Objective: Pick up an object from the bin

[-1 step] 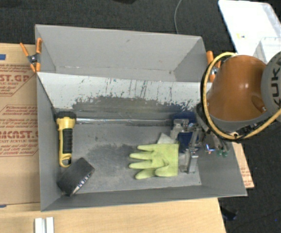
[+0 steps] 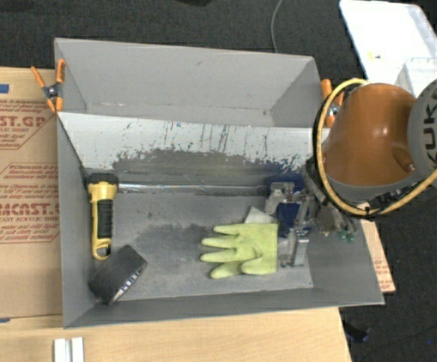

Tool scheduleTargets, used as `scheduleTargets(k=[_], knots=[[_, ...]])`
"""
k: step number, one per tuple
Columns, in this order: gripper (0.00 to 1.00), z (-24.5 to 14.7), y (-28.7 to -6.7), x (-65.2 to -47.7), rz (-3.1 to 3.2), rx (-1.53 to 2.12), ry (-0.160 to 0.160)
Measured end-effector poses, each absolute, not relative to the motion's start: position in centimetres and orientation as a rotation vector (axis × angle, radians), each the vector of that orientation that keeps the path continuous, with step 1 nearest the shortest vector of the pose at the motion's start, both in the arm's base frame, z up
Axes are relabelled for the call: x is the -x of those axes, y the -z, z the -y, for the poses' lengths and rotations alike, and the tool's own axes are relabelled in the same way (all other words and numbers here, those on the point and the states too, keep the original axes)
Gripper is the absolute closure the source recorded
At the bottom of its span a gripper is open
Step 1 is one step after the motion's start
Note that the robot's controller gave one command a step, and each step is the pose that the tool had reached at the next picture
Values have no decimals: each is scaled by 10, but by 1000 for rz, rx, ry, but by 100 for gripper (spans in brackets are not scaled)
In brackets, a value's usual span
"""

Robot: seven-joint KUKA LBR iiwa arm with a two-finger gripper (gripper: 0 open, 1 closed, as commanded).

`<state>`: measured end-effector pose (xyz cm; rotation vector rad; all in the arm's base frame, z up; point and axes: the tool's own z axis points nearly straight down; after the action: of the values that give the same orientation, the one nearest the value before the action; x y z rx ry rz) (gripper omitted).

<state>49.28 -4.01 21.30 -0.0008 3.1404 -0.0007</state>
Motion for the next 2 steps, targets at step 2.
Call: scheduleTargets(k=[2], knots=[[0,57,-84,-569,-3124,72,2]])
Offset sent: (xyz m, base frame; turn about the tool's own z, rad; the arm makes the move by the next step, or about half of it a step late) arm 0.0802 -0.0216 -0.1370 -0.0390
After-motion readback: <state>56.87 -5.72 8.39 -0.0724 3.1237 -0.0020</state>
